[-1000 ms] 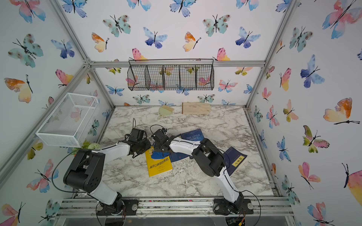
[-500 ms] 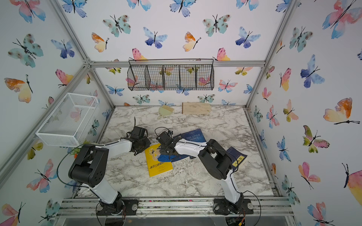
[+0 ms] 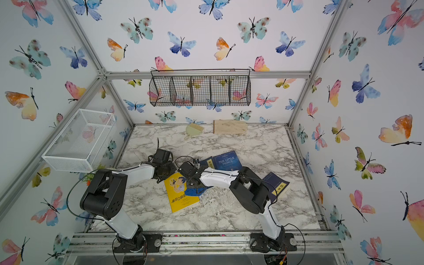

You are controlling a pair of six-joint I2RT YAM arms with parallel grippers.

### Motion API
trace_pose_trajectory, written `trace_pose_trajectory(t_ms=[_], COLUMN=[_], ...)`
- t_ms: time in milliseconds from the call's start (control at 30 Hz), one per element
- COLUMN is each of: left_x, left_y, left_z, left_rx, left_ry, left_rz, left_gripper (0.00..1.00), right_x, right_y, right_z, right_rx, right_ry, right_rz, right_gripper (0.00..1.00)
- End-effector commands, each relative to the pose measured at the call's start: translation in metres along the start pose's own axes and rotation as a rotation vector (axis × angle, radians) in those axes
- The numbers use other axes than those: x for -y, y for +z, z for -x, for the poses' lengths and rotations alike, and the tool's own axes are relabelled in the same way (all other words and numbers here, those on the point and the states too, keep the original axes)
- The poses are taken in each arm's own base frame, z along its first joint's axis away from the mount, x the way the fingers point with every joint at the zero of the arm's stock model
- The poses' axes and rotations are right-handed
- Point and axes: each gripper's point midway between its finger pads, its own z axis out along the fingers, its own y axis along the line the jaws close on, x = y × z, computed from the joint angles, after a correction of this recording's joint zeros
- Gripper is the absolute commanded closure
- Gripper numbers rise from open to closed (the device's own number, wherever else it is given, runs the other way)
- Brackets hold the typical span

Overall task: Wipe the cover of the book
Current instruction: Wipe the dirt from the cover of the book, then adjust the book at the center of the board.

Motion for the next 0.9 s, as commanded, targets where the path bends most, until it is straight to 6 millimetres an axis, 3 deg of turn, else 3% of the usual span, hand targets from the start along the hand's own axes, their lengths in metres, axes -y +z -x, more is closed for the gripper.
trace_pose_trajectory(t_ms=[0,200,367,533,733,867], left_x=[-0.018,0.008,0.011,-0.022,-0.063,-0.076], left_y=[0.001,-0.013,-0.057,-0.074,-0.057,-0.050], left_z=[-0.020,-0.004,0.009,-0.016,-0.055,-0.064], left_rx=[-0.060,-0.017,0.033,-0.004,-0.088,-0.105], left_ry=[0.037,0.164,0.186,0.161,0.136,0.127], left_rz=[0.048,-0.037,-0.041,-0.001,0.060,0.090], left_gripper=[0.82,0.70,0.48,0.48,0.55,0.57], right_x=[0.045,0.038,0.025,0.015,0.006,0.006], right_y=[0.038,0.025,-0.006,-0.029,-0.043,-0.054], right_z=[-0.067,-0.045,-0.013,-0.004,-0.015,-0.017], right_rx=[-0.222,-0.155,-0.068,-0.029,-0.069,-0.072], right_ry=[-0.054,-0.068,-0.103,-0.123,-0.137,-0.141], right_rz=[-0.190,-0.178,-0.128,-0.047,0.049,0.078], right_gripper=[0.99,0.99,0.99,0.99,0.99,0.99])
